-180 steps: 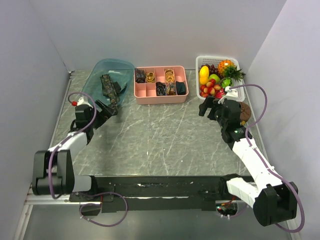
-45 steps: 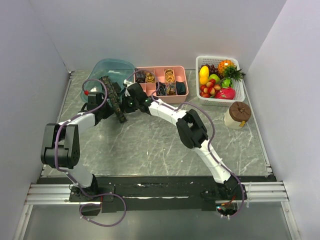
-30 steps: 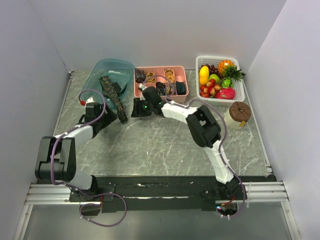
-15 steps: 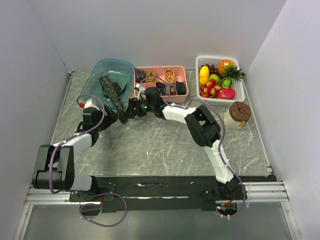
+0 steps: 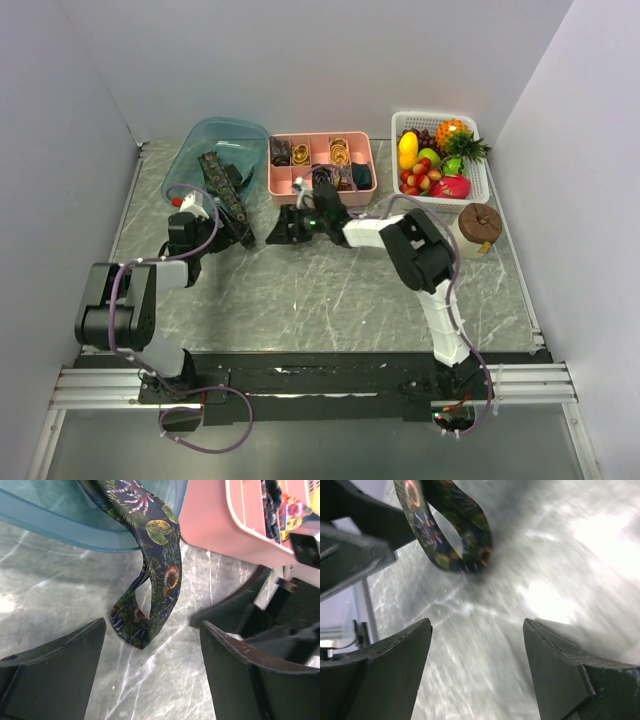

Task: Roll the ties
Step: Pick up the tie from the bin.

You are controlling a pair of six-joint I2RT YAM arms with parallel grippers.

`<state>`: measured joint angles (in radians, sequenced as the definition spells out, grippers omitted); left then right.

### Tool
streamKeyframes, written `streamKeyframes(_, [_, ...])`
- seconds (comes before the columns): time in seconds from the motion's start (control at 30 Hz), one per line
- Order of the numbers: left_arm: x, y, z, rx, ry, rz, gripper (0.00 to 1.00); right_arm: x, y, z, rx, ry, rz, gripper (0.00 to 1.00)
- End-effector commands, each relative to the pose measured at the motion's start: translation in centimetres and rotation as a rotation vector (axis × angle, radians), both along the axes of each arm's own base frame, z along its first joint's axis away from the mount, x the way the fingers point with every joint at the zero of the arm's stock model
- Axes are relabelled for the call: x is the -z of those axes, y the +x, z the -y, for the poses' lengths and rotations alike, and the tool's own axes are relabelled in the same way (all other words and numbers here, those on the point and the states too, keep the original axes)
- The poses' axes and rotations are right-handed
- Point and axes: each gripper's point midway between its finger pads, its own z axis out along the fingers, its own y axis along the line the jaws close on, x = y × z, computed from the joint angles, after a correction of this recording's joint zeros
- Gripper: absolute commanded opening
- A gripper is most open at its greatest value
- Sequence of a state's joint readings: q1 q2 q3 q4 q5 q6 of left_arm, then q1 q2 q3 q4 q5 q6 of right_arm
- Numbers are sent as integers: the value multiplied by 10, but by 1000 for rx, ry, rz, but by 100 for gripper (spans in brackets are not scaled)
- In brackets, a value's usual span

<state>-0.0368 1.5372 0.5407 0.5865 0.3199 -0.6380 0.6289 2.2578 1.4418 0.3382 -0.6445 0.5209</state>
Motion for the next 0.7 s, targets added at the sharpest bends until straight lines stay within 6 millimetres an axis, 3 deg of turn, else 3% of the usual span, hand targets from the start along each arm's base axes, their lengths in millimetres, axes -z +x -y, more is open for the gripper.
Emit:
streamKeyframes(0.0, [-31,30,7,70,22,127,81,-78,12,29,44,141,124,82])
streamKeyframes(0.07, [-32,37,9,84,24,133,78,-89,9,37,49,148,139,82])
streamKeyframes(0.3, [-35,48,11,99,31,139,70,-88,-5,48,42,129,136,82])
streamKeyframes(0.5, [-27,58,21,134,19,104,50,-91,-8,51,36,117,141,82])
streamKeyframes(0.63, [-28,59,26,152,7,109,23,-93,-11,52,31,110,150,82])
streamKeyframes(0.67, [-30,59,27,156,5,115,21,-96,-10,54,33,112,154,82])
